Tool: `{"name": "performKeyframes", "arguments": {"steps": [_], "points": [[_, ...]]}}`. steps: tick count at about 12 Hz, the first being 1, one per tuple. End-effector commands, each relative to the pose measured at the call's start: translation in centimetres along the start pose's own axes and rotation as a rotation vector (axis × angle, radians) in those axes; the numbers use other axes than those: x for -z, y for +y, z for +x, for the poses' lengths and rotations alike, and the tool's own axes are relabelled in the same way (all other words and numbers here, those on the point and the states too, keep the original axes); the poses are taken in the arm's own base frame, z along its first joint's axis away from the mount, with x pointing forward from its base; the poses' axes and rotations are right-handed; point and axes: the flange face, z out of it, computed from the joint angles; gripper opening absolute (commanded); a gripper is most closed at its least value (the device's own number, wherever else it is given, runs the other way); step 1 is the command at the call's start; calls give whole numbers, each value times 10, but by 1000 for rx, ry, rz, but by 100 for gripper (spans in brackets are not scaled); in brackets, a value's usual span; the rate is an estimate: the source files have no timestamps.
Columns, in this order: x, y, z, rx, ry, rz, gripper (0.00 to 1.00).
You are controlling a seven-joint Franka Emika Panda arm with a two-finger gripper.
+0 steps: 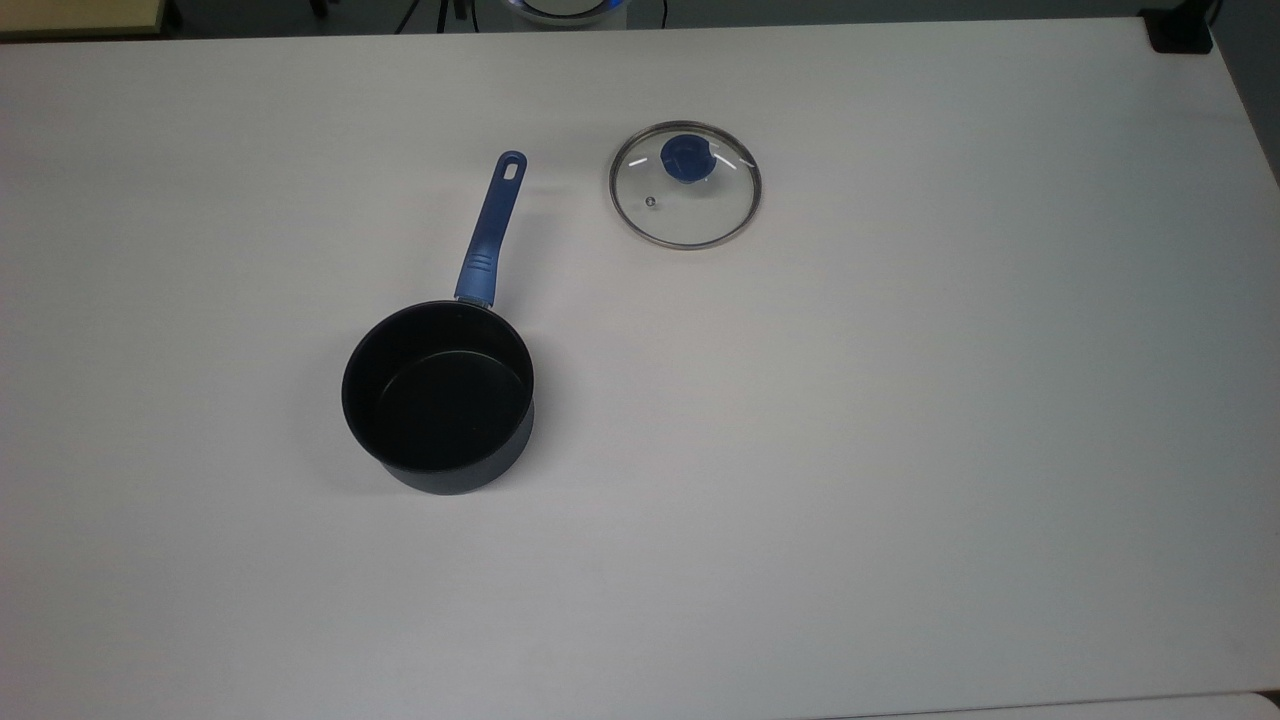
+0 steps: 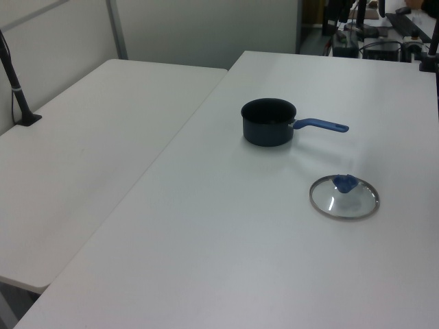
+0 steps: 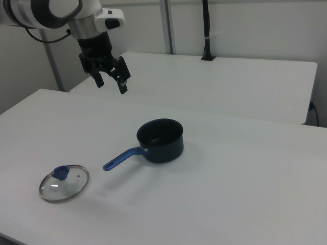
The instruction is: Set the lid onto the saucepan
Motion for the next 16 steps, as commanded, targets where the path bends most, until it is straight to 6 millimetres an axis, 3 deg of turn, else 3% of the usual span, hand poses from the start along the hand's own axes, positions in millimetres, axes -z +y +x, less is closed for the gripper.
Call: {"name": "performKeyframes", "arguments": {"steps": [1, 7, 9, 12, 16], "points": [[7, -1, -1, 14, 12, 28, 100], [3, -1, -2, 29, 3, 28, 100], [-13, -11, -9, 233, -100, 32, 100], [-60, -66, -37, 403, -266, 44, 100], [-164, -169, -83, 359, -248, -18, 100]]}}
